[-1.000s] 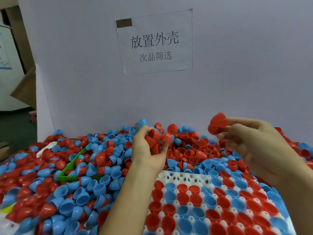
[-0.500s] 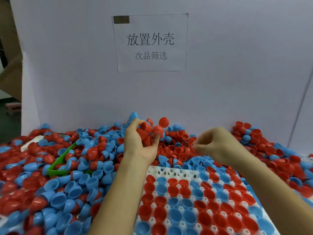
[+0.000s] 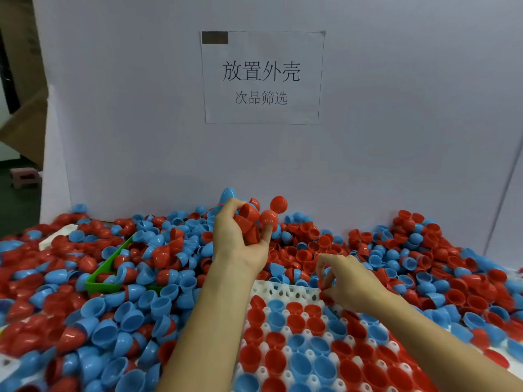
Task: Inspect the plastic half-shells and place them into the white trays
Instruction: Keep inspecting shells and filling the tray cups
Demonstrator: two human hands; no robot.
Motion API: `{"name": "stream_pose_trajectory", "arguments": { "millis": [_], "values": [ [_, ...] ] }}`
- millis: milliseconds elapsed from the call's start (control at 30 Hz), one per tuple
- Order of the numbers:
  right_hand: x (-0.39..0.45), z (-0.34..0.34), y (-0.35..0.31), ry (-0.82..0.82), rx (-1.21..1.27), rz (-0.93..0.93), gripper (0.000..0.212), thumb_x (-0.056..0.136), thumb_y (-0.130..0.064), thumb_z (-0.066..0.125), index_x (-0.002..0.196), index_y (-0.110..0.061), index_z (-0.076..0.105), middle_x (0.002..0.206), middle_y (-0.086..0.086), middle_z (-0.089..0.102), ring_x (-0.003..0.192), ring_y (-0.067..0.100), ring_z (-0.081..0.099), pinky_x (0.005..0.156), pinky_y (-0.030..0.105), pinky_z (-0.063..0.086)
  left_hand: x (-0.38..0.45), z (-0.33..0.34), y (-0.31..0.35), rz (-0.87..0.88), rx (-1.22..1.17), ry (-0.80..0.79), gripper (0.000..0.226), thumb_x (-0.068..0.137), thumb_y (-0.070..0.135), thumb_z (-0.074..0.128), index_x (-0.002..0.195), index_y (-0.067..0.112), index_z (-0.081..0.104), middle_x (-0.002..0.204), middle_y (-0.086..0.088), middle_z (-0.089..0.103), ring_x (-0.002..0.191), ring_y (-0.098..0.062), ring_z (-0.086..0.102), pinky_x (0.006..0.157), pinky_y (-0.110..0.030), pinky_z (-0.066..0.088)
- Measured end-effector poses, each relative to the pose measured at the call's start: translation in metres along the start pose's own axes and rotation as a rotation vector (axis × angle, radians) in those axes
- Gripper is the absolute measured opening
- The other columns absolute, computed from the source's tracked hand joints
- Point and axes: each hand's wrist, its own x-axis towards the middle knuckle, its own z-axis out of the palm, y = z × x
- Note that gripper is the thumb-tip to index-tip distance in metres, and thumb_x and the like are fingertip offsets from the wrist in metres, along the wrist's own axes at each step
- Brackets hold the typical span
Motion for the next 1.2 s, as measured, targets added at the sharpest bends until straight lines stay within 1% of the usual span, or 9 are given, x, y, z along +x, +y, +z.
{"name": "stream_pose_trajectory", "arguments": {
  "millis": [167, 333, 433, 533, 600, 700, 767, 933, 1200],
  "values": [
    [0.004, 0.003, 0.005, -0.026, 0.024, 0.018, 0.035, 0.080, 0.000, 0.072, 0.092, -0.031, 0.060, 0.088, -0.011, 0.070, 0.083, 0.007, 0.067, 0.072, 0.033, 0.062, 0.002, 0.000, -0.001, -0.008, 0.011, 0.006, 0.014, 0.082, 0.016, 0.070, 0.093, 0.009, 0.066, 0.103, -0.013, 0.065, 0.097, -0.025, 0.063, 0.053, -0.029, 0.057],
    [0.004, -0.002, 0.009, -0.104, 0.102, 0.003, 0.042, 0.083, 0.002, 0.068, 0.107, -0.032, 0.066, 0.096, -0.014, 0.069, 0.091, 0.006, 0.068, 0.080, 0.032, 0.061, 0.003, -0.001, 0.000, 0.004, 0.014, 0.012, 0.017, 0.082, 0.016, 0.069, 0.097, 0.009, 0.065, 0.106, -0.012, 0.065, 0.101, -0.026, 0.062, 0.053, -0.029, 0.058],
    [0.003, -0.005, 0.011, -0.029, 0.119, -0.025, 0.037, 0.086, -0.001, 0.069, 0.112, -0.028, 0.071, 0.105, -0.013, 0.072, 0.093, 0.003, 0.067, 0.084, 0.031, 0.060, 0.003, -0.001, 0.002, 0.015, 0.010, 0.013, 0.015, 0.082, 0.015, 0.069, 0.095, 0.010, 0.064, 0.103, -0.012, 0.064, 0.099, -0.024, 0.062, 0.054, -0.029, 0.058],
    [-0.002, -0.011, 0.011, 0.055, 0.105, -0.046, 0.027, 0.088, -0.008, 0.071, 0.107, -0.027, 0.075, 0.103, -0.015, 0.072, 0.089, 0.002, 0.066, 0.085, 0.027, 0.059, 0.002, -0.001, 0.002, 0.017, 0.015, 0.007, 0.014, 0.081, 0.015, 0.069, 0.094, 0.010, 0.065, 0.105, -0.012, 0.065, 0.099, -0.024, 0.062, 0.055, -0.029, 0.058],
    [-0.006, -0.017, 0.012, 0.064, 0.105, -0.058, 0.020, 0.088, -0.011, 0.072, 0.100, -0.025, 0.078, 0.098, -0.015, 0.072, 0.083, 0.001, 0.065, 0.081, 0.022, 0.057, 0.001, -0.001, 0.001, 0.017, 0.018, 0.004, 0.011, 0.081, 0.015, 0.069, 0.088, 0.009, 0.064, 0.102, -0.012, 0.064, 0.096, -0.024, 0.062, 0.055, -0.029, 0.058],
    [-0.011, -0.022, 0.010, -0.017, 0.082, -0.093, 0.012, 0.087, -0.014, 0.074, 0.087, -0.024, 0.080, 0.081, -0.021, 0.070, 0.075, -0.001, 0.066, 0.074, 0.018, 0.057, 0.000, 0.000, 0.000, 0.018, 0.028, 0.002, 0.009, 0.081, 0.014, 0.069, 0.084, 0.009, 0.063, 0.101, -0.012, 0.064, 0.096, -0.025, 0.062, 0.054, -0.029, 0.058],
    [-0.014, -0.020, 0.008, -0.080, 0.075, -0.116, 0.010, 0.087, -0.015, 0.075, 0.088, -0.024, 0.080, 0.076, -0.025, 0.067, 0.074, -0.005, 0.066, 0.071, 0.016, 0.056, -0.001, 0.000, 0.000, 0.021, 0.033, 0.009, 0.010, 0.081, 0.015, 0.069, 0.087, 0.009, 0.064, 0.102, -0.012, 0.064, 0.096, -0.024, 0.062, 0.053, -0.029, 0.058],
    [-0.016, -0.012, 0.009, -0.152, 0.067, -0.118, 0.010, 0.087, -0.017, 0.075, 0.093, -0.023, 0.080, 0.091, -0.015, 0.075, 0.079, 0.001, 0.069, 0.077, 0.022, 0.060, 0.000, -0.001, 0.000, 0.031, 0.050, 0.000, 0.017, 0.083, 0.016, 0.068, 0.099, 0.010, 0.065, 0.105, -0.012, 0.064, 0.097, -0.025, 0.062, 0.053, -0.029, 0.058],
    [-0.018, -0.005, 0.008, -0.165, 0.086, -0.126, 0.007, 0.086, -0.022, 0.076, 0.092, -0.024, 0.080, 0.091, -0.015, 0.075, 0.079, 0.002, 0.069, 0.077, 0.024, 0.060, 0.000, 0.000, 0.000, 0.041, 0.046, 0.009, 0.015, 0.084, 0.016, 0.068, 0.097, 0.013, 0.063, 0.102, -0.011, 0.061, 0.093, -0.024, 0.060, 0.055, -0.029, 0.060]
  ]
}}
